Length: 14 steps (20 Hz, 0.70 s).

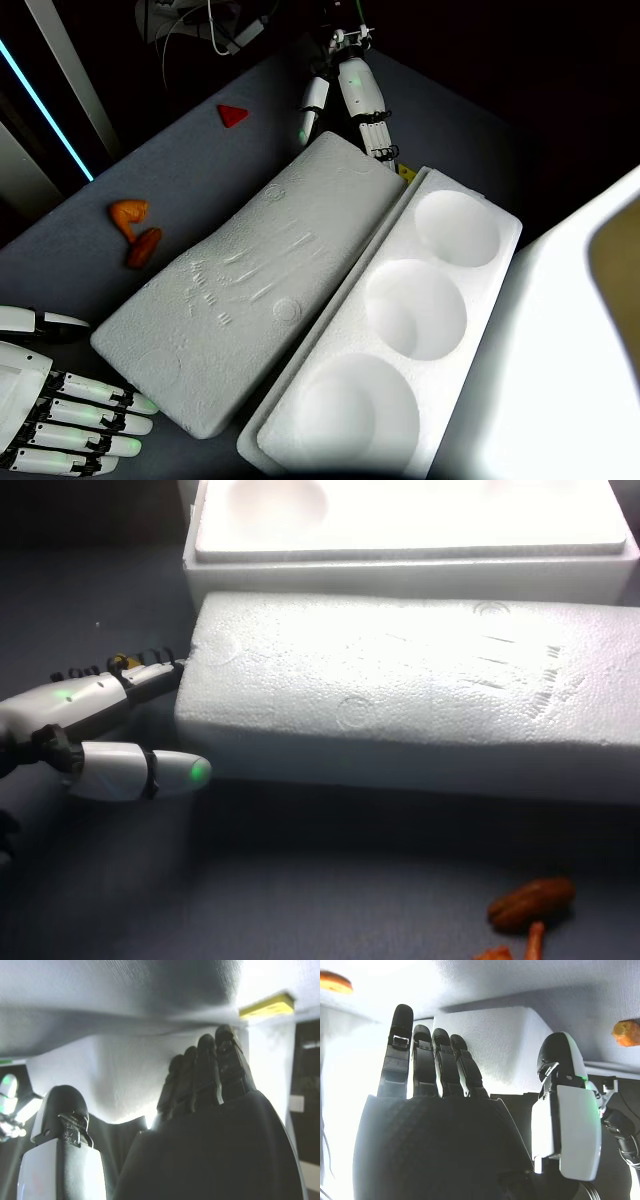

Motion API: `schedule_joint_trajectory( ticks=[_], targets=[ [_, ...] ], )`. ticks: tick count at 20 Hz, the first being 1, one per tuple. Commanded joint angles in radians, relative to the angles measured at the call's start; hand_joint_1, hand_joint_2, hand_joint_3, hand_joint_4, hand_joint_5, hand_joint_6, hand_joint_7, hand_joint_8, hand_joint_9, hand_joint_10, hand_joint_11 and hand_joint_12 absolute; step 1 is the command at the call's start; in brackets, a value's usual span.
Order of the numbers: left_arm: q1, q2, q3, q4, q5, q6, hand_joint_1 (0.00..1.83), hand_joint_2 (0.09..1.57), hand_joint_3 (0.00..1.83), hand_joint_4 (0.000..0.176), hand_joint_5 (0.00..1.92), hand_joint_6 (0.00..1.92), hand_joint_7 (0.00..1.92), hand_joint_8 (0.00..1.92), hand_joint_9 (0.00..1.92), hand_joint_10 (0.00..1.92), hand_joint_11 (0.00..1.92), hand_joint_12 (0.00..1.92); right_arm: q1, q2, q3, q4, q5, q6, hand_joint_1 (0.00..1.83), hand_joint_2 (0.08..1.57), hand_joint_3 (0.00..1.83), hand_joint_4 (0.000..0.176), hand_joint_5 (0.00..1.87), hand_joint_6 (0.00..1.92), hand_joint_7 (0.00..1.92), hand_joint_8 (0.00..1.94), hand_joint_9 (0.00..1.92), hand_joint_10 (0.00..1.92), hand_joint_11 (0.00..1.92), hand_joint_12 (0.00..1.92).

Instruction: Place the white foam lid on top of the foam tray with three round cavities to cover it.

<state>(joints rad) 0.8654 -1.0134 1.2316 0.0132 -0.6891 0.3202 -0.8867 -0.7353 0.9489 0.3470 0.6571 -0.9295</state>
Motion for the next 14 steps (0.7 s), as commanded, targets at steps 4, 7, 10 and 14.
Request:
schedule_joint_trajectory(
  ticks=[4,7,10,14],
  targets=[
    [-0.004,0.01,-0.016,0.021,-0.164,-0.009,0.33,1.1,0.0,0.0,0.04,0.01,0.03,0.01,0.0,0.0,0.0,0.0,0.014,0.015,-0.008,-0.04,0.148,0.01,0.48,1.16,0.0,0.0,0.01,0.0,0.0,0.0,0.02,0.01,0.0,0.39],
    [-0.005,0.01,-0.019,0.022,-0.172,-0.012,0.36,1.11,0.01,0.0,0.07,0.02,0.06,0.02,0.01,0.0,0.0,0.0,0.014,0.015,-0.007,-0.04,0.149,0.01,0.49,1.17,0.0,0.0,0.14,0.02,0.11,0.01,0.12,0.04,0.0,0.9],
    [-0.001,0.011,-0.023,0.027,-0.183,-0.018,0.36,1.12,0.01,0.0,0.08,0.02,0.08,0.02,0.01,0.01,0.0,0.0,0.014,0.015,-0.009,-0.042,0.153,0.01,0.52,1.18,0.0,0.0,0.17,0.03,0.14,0.02,0.14,0.04,0.0,0.93],
    [0.023,0.024,-0.043,0.026,-0.216,-0.028,0.32,1.14,0.01,0.0,0.17,0.03,0.16,0.01,0.09,0.02,0.0,0.0,0.014,0.015,-0.023,-0.059,0.16,0.016,0.46,1.18,0.0,0.0,0.22,0.03,0.22,0.02,0.22,0.08,0.0,1.34]
  ],
)
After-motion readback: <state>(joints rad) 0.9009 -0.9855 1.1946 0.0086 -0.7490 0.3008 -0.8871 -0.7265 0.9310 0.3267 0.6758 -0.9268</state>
